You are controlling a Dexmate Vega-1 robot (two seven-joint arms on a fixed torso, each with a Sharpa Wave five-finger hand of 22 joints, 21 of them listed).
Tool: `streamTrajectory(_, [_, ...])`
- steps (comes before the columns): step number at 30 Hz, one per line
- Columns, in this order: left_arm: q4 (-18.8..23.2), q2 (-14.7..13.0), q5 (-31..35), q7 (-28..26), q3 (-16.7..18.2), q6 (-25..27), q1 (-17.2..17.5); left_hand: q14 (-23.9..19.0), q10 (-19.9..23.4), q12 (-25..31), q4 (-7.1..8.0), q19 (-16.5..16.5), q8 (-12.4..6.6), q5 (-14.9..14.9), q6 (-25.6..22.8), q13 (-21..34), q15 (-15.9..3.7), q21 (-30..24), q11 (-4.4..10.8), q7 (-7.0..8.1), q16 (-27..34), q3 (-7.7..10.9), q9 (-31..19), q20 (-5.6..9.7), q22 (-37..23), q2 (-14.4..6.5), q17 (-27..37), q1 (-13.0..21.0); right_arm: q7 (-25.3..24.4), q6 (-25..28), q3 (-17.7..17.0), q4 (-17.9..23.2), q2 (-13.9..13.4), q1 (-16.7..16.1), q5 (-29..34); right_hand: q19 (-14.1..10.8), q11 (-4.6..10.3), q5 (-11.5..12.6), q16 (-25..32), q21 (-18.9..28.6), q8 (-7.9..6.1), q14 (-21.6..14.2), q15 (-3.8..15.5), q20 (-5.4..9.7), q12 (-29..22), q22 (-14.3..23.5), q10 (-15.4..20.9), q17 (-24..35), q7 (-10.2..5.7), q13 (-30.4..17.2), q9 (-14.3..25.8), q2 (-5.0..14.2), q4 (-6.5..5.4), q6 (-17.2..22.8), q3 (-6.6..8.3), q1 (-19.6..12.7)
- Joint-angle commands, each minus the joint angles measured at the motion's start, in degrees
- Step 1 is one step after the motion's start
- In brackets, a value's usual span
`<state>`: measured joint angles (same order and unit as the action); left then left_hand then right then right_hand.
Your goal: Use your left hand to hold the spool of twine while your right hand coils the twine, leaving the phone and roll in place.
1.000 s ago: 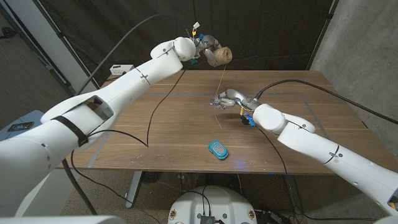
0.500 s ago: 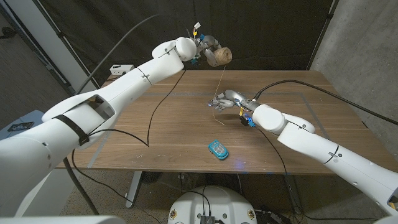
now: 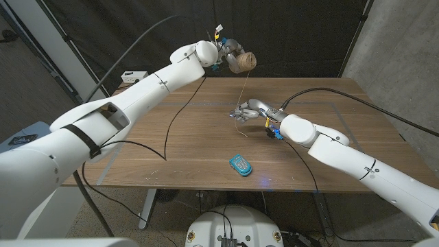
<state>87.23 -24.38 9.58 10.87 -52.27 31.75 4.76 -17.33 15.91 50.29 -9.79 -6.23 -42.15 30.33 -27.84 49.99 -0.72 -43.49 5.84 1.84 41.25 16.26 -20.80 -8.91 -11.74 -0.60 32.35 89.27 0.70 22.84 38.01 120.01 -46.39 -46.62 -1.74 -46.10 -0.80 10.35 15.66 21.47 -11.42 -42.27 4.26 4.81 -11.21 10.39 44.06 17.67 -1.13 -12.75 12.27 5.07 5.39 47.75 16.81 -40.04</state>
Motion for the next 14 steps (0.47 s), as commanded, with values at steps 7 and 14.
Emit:
streamTrajectory(7, [-2.31,0.45,0.05,-0.34,-0.09,-1.03,-0.68,-3.09,8.13,1.32,0.5,0.45,-1.09,0.31,-7.31,0.89,0.79,-0.64,-5.67,-6.36,20.42,0.49,-4.11,-0.15,0.09,-6.38,1.44,-2.08,1.37,-1.08,0.37,-1.42,0.78,1.11,-0.13,0.12,-0.21,0.18,-0.06,-0.25,-0.04,0.5,2.97,-0.5,-0.01,0.06,-0.41,0.18,0.1,-0.1,-0.02,0.2,0.24,-0.38,-0.34,0.37])
streamTrajectory(14, [-3.79,0.61,-0.15,0.09,-0.18,-2.45,-1.08,-2.97,8.19,1.35,0.52,0.49,-1.06,0.34,-7.31,0.89,0.84,-0.74,-5.8,-6.27,20.5,0.48,-4.1,-0.18,0.11,-6.39,1.54,-2.09,1.47,-1.1,0.7,-2.14,1.35,1.68,0.1,0.16,-0.26,0.21,-0.06,-0.32,-0.07,0.6,2.95,-0.52,-0.06,0.06,-0.47,0.19,0.01,-0.09,-0.04,0.24,0.37,-0.48,-0.46,0.38])
